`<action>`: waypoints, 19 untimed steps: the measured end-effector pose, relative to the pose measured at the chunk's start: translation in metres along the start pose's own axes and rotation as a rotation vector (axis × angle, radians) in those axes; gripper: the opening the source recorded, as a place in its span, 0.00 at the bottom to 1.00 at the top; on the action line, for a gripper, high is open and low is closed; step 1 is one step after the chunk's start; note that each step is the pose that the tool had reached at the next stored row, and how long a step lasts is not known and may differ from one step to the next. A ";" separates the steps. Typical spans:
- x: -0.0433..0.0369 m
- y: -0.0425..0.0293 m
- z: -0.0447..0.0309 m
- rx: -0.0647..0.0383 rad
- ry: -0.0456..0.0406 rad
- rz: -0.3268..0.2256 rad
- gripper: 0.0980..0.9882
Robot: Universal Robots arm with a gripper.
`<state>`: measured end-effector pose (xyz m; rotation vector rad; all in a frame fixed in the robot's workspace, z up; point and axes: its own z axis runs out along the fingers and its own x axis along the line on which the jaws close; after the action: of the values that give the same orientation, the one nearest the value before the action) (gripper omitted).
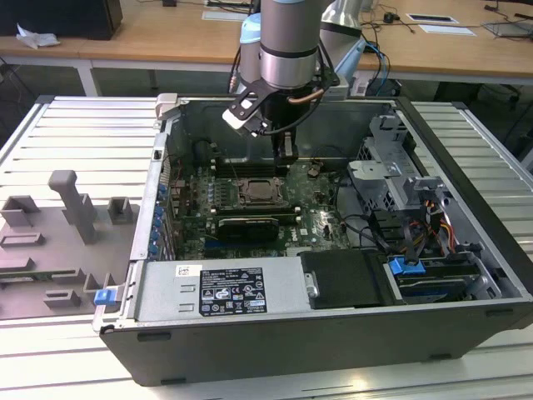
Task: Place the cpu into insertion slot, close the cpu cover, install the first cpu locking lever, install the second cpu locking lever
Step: 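Close the cpu cover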
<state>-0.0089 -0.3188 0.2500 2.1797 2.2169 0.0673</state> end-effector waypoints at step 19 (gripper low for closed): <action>0.0001 -0.0057 -0.0001 0.000 0.0000 0.000 0.01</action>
<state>-0.0146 -0.3188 0.2497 2.1797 2.2169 0.0673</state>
